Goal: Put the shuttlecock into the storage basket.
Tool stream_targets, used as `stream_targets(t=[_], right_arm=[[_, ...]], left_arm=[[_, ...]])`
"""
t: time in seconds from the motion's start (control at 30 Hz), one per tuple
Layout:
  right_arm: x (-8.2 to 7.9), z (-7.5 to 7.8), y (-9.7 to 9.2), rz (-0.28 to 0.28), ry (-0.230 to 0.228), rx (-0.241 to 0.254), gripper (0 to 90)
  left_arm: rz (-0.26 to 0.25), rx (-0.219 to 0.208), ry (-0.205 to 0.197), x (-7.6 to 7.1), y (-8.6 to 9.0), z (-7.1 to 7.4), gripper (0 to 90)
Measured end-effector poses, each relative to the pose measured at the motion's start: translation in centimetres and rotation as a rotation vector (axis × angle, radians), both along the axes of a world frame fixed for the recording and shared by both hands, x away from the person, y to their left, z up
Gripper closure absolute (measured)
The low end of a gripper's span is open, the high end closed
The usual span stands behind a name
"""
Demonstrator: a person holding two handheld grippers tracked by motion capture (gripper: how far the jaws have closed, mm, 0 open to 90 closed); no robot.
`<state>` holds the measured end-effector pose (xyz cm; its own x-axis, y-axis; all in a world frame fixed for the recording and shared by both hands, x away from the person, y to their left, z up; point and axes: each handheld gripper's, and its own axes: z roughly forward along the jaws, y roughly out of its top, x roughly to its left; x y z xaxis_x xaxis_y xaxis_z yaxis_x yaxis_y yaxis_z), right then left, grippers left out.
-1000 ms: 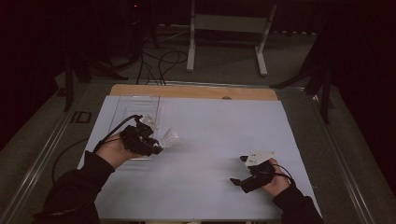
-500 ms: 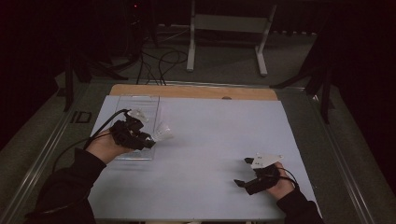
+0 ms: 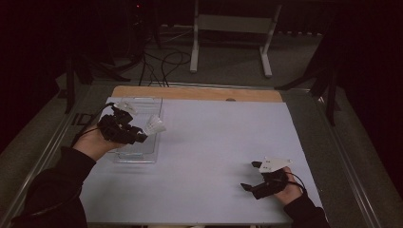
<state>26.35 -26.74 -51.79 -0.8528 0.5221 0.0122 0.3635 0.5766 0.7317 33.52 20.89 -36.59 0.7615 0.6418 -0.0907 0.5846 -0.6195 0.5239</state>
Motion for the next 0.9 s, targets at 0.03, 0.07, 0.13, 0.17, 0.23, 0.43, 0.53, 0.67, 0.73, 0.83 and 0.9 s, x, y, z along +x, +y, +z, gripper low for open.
stream_targets(t=[0.03,0.07,0.13,0.17,0.23,0.43,0.53,0.67,0.73,0.83,0.9], right_arm=[[0.0,0.0,0.0,-0.002,0.002,0.0,9.3],[-0.1,0.0,-0.1,-0.002,0.001,0.004,9.3],[-0.2,0.0,-0.1,-0.001,0.0,0.003,9.4],[-0.2,0.0,-0.1,-0.001,0.003,0.005,9.3],[-0.2,0.0,-0.1,-0.003,0.001,-0.001,9.3],[-0.3,0.1,-0.1,-0.002,-0.004,0.007,9.3],[-0.3,0.0,-0.1,-0.002,-0.002,0.007,9.4],[-0.3,0.1,0.0,0.0,-0.006,0.007,9.3],[-0.4,0.1,0.0,-0.001,-0.004,0.008,9.4],[-0.4,0.1,0.0,0.002,-0.007,0.005,9.3],[-0.4,0.1,0.0,0.002,-0.006,0.009,9.4]], left_arm=[[0.004,-0.004,0.0,0.0,0.2,0.1,65.9],[0.014,-0.004,-0.003,0.0,0.3,0.2,66.0],[0.019,-0.002,-0.002,0.0,0.6,0.4,66.0],[0.025,-0.003,-0.004,0.0,0.8,0.5,66.0],[0.03,-0.005,-0.011,-0.1,1.1,0.7,66.0],[0.048,0.001,-0.016,0.2,1.7,0.9,65.9],[0.057,-0.004,-0.02,0.2,2.0,1.0,66.0],[0.074,0.0,-0.025,0.4,2.5,1.2,65.9],[0.08,-0.002,-0.019,0.5,2.8,1.2,65.9],[0.1,-0.003,-0.02,0.8,3.5,1.3,65.9],[0.105,-0.002,-0.025,0.8,3.7,1.3,65.9]])
